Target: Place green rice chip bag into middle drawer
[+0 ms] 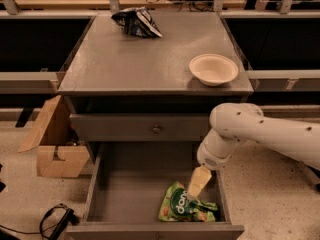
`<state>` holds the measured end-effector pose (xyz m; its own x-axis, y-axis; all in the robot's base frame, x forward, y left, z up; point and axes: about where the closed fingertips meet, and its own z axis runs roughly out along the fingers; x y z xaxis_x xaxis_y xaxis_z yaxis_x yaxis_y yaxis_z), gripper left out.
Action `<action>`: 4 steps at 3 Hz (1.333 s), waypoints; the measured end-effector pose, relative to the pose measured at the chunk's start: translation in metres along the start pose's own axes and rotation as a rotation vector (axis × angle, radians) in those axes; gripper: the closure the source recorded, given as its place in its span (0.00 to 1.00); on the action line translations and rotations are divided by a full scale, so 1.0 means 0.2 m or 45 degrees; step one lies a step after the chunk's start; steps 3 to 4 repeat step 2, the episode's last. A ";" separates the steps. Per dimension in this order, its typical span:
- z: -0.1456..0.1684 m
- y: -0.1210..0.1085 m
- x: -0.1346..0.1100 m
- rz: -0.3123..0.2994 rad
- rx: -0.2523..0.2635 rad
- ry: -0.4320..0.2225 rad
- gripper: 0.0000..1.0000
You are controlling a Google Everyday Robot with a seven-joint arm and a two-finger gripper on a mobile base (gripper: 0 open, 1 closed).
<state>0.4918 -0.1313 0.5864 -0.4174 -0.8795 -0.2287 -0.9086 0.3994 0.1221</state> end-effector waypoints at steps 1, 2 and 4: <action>-0.35 0.02 0.03 -0.093 0.019 -0.026 0.00; -0.91 0.07 0.15 -0.163 0.059 0.027 0.00; -0.91 0.07 0.15 -0.163 0.059 0.027 0.00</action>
Offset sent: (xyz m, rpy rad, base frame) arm -0.0683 -0.1155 0.2590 -0.1042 0.0300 0.1867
